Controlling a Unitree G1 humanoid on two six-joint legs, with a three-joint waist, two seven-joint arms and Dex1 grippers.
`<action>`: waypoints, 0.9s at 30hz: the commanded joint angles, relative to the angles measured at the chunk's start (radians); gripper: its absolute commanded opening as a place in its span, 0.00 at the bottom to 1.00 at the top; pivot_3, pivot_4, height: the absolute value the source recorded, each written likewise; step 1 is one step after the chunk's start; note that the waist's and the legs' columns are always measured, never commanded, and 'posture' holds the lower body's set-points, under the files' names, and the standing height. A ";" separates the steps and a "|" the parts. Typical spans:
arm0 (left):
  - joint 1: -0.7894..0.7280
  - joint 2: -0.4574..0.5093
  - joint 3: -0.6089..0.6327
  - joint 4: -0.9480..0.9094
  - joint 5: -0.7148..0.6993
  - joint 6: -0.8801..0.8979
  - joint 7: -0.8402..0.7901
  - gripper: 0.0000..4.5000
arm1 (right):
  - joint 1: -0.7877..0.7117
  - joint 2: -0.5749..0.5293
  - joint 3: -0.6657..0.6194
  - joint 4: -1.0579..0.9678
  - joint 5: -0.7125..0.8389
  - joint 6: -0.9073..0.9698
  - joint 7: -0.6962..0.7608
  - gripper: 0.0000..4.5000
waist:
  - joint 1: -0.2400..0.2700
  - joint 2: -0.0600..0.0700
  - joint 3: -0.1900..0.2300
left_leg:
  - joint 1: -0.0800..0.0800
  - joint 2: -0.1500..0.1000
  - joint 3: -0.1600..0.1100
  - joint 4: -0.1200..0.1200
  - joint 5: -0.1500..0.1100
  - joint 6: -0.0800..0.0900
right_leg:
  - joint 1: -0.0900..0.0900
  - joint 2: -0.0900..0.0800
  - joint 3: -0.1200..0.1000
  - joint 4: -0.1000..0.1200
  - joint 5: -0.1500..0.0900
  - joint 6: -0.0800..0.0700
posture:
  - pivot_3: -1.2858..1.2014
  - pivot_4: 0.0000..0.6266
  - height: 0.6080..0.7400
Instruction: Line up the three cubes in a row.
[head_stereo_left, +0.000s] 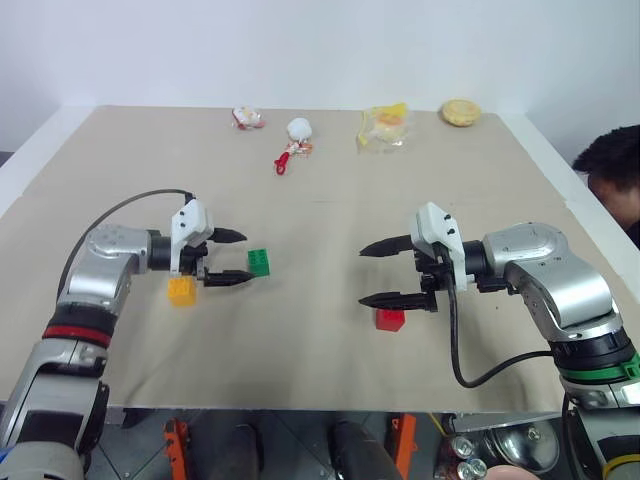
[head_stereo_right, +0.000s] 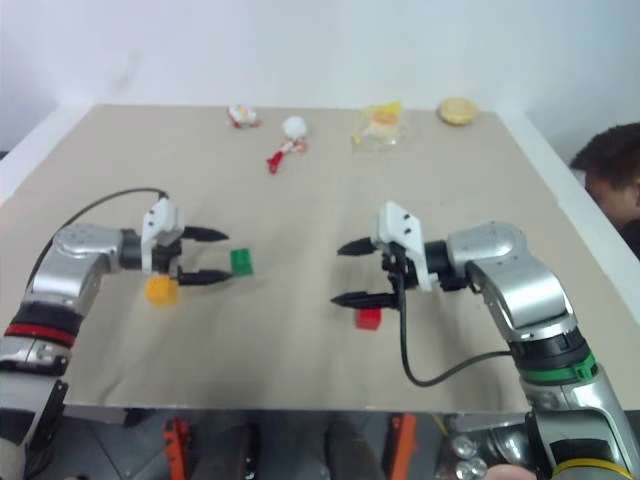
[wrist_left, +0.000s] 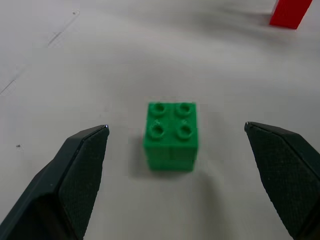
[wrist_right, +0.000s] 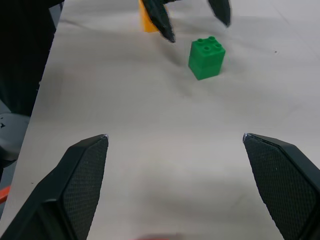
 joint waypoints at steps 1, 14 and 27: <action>-0.087 -0.025 -0.021 0.133 0.064 -0.072 -0.024 1.00 | 0.009 -0.016 -0.035 -0.073 0.024 0.015 -0.029 0.99 | 0.003 0.000 0.000 | 0.000 0.000 0.000 0.000 0.000 0.000 | 0.000 0.000 0.000 0.000 0.000 0.000 | 0.52 0.24 1.00; -0.174 -0.088 -0.059 0.325 0.188 -0.160 -0.060 1.00 | 0.035 -0.037 -0.067 -0.132 0.060 0.048 -0.095 0.99 | 0.006 0.000 0.000 | 0.000 0.001 0.000 0.000 0.000 0.000 | 0.000 0.001 0.000 0.001 0.000 0.000 | 0.52 0.24 1.00; -0.174 -0.103 -0.039 0.330 0.190 -0.168 -0.055 0.29 | 0.027 -0.037 -0.055 -0.119 0.072 0.046 -0.109 1.00 | 0.006 0.000 0.000 | 0.000 0.001 0.000 0.001 0.000 0.000 | 0.000 0.001 0.000 0.001 0.000 0.000 | 0.52 0.24 1.00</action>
